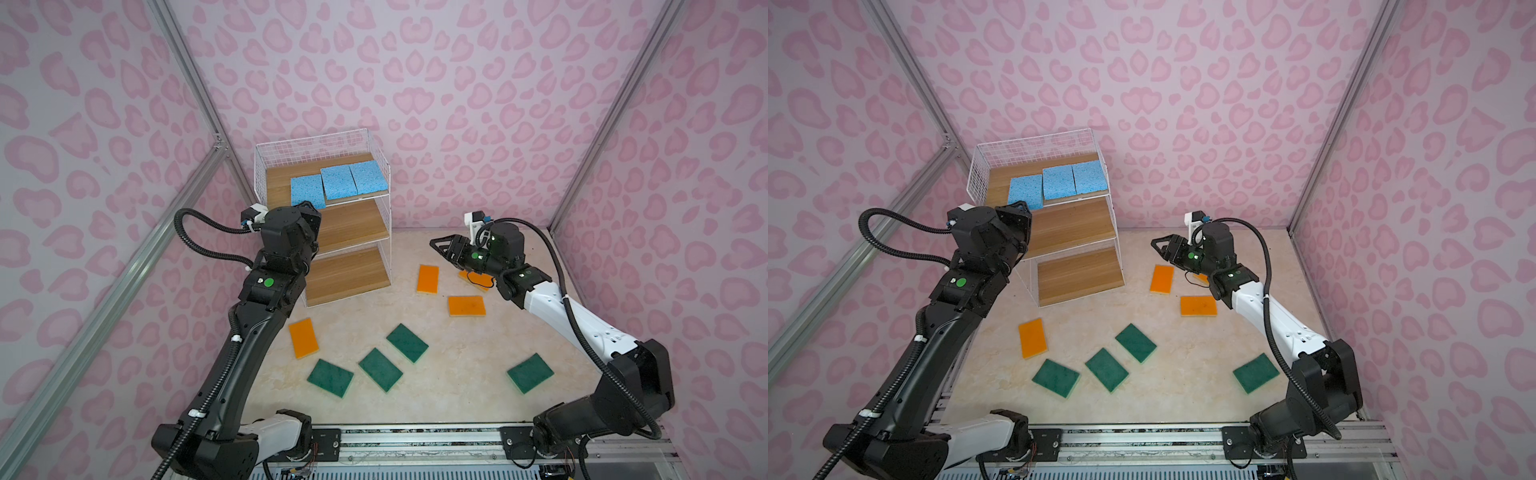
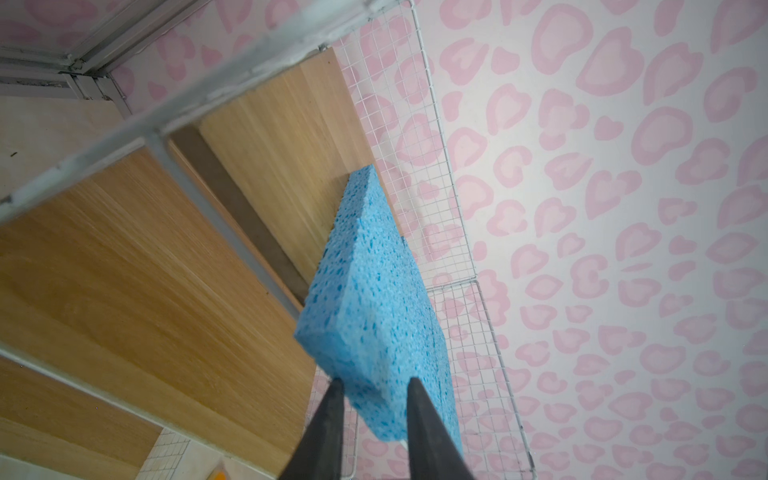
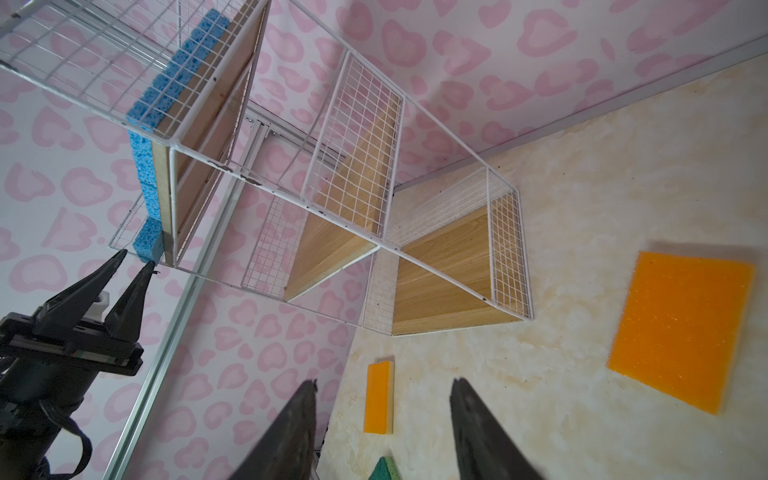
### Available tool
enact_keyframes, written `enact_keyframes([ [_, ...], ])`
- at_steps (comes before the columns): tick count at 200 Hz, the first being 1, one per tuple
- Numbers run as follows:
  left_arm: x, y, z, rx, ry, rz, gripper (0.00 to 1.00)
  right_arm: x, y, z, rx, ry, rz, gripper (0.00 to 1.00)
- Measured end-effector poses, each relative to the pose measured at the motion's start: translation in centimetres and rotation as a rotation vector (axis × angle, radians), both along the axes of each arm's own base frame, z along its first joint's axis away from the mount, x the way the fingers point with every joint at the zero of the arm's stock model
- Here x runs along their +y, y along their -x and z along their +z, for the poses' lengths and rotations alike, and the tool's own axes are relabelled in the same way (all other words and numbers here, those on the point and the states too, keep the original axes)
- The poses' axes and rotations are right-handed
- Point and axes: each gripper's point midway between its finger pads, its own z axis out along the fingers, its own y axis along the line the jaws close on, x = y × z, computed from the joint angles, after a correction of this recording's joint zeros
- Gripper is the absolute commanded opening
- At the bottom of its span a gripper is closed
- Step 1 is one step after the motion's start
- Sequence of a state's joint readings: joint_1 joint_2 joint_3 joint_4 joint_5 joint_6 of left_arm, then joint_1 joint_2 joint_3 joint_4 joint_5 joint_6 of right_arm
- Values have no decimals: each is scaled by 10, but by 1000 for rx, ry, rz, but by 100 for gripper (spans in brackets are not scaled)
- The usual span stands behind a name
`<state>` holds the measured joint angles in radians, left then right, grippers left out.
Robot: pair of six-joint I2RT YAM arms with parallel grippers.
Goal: Place and organize the cleaning sponges onto the shelf
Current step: 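Open the left gripper and settle the blue sponge flat on the shelf, then withdraw the left gripper from the shelf down toward the green sponges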
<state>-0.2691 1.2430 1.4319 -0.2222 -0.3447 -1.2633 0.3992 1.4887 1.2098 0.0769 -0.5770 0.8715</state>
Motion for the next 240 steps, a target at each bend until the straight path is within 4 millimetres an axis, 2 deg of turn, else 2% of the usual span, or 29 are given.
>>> enact_keyframes([
  [65,-1,-13,0,8,5,-7,30,-4,-2,0,0,0,-10,53],
  [116,-1,-14,-1,10,9,-11,35,-5,-3,0,0,-1,-12,53],
  [121,-1,-14,-1,10,9,-11,42,-5,-3,0,0,-1,-12,53],
  [157,0,-13,0,7,9,-13,66,-5,-3,0,0,0,-12,54],
  [202,2,5,5,-17,-3,-25,82,-5,0,5,-10,-3,-10,56],
  [240,3,30,-1,-25,-55,-61,93,-4,9,10,-36,17,0,56],
])
